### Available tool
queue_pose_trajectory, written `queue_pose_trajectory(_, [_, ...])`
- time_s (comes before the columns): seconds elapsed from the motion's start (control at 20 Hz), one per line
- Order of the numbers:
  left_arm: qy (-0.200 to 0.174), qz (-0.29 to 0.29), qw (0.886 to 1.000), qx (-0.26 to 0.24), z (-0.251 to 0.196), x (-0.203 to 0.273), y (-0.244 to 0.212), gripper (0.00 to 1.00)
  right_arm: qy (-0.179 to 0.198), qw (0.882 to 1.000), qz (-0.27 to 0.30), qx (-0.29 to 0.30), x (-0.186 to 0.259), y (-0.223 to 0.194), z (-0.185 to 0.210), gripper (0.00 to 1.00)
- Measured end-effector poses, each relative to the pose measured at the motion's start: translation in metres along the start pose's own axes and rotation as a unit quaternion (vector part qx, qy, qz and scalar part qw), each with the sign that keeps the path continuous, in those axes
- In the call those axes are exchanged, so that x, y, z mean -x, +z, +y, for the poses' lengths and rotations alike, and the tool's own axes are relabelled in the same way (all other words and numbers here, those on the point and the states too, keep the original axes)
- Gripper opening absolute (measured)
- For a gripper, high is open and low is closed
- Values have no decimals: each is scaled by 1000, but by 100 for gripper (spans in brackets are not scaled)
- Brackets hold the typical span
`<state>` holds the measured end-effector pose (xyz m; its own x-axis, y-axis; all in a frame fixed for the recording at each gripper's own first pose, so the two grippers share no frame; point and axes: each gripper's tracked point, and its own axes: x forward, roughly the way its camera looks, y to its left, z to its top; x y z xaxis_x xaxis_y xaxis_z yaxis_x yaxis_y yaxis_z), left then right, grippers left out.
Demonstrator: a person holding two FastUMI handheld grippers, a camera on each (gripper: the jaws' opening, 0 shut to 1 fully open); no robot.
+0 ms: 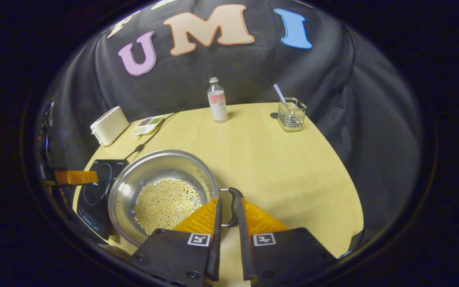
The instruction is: First push the handle of the pot to place it horizontally, then grasp the pot with both hands and set it on the induction cooktop.
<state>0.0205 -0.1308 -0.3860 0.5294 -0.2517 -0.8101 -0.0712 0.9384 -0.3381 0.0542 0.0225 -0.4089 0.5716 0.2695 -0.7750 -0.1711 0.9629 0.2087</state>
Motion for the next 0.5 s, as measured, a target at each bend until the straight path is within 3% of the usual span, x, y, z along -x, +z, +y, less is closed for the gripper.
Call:
queue_pose_trajectory(0.25, [-8, 45, 999, -5, 2, -17, -15, 98, -3, 1000, 12, -24, -13, 3, 0, 41])
queue_pose_trajectory(0.4, [-5, 63, 998, -13, 3, -27, -19, 98, -4, 999, 21, -36, -23, 3, 4, 37])
queue_pose_trajectory(0.45, [-4, 67, 998, -17, 4, -30, -20, 98, -6, 999, 23, -37, -25, 3, 3, 46])
queue_pose_trajectory(0.5, [-1, 72, 997, -20, 4, -34, -21, 98, -8, 999, 24, -38, -26, 3, 3, 46])
